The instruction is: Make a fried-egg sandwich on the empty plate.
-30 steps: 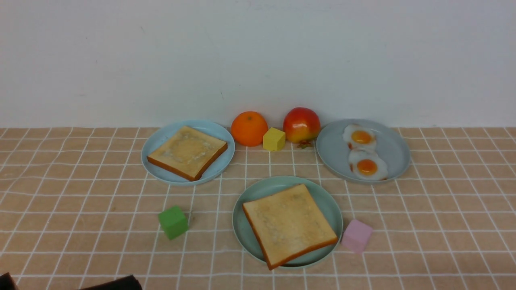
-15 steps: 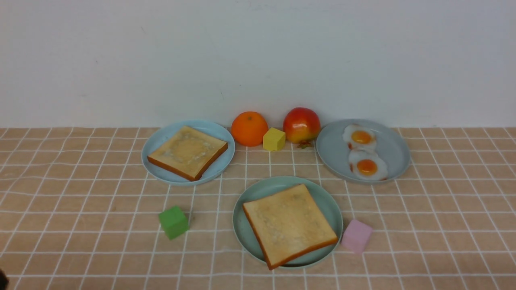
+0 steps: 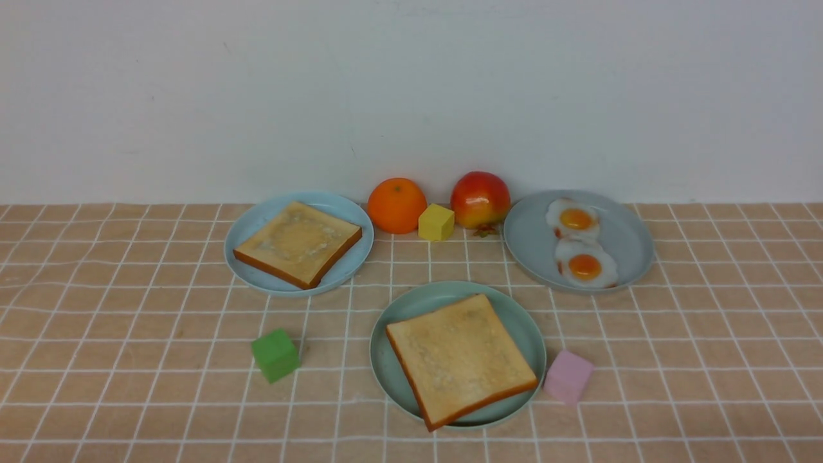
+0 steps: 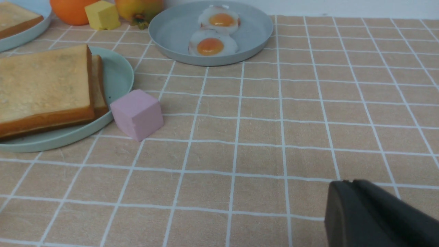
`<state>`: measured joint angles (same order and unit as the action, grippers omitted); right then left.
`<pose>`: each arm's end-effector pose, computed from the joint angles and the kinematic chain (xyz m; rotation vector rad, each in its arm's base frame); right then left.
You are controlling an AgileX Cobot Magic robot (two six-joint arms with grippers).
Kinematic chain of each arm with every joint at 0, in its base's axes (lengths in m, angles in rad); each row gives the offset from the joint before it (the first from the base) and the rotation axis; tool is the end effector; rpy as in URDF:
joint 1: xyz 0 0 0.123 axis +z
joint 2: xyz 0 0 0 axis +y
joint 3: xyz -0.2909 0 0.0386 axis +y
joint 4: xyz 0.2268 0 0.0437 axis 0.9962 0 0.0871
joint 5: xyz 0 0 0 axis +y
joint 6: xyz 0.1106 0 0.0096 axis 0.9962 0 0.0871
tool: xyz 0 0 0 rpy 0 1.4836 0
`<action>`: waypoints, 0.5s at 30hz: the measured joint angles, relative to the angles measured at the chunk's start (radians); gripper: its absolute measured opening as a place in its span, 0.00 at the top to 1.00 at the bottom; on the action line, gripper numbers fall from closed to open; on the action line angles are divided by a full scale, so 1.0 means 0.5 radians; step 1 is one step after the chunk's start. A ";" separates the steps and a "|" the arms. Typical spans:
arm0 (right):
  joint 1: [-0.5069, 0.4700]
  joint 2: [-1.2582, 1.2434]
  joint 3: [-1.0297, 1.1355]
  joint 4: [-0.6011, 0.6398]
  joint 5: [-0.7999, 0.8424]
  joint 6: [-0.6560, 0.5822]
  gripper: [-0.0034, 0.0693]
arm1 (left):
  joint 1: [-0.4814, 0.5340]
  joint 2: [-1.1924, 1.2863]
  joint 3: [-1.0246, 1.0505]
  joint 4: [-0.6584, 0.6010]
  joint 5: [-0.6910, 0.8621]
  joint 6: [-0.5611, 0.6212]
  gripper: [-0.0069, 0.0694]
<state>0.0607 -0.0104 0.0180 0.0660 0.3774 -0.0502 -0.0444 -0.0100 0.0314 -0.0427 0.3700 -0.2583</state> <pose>0.0417 0.0052 0.1680 -0.0631 1.8673 0.0723 0.0422 -0.0036 0.1642 -0.2275 1.8684 -0.2499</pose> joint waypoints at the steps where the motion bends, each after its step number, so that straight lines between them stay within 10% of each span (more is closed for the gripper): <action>1: 0.000 0.000 0.000 0.000 0.000 0.000 0.90 | 0.000 0.000 0.000 0.000 0.000 0.000 0.93; 15: 0.000 0.000 0.000 0.002 0.000 0.000 0.88 | -0.002 0.000 0.000 0.003 0.000 0.000 0.93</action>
<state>0.0607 -0.0104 0.0180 0.0669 0.3774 -0.0502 -0.0455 -0.0100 0.0314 -0.0415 0.3700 -0.2583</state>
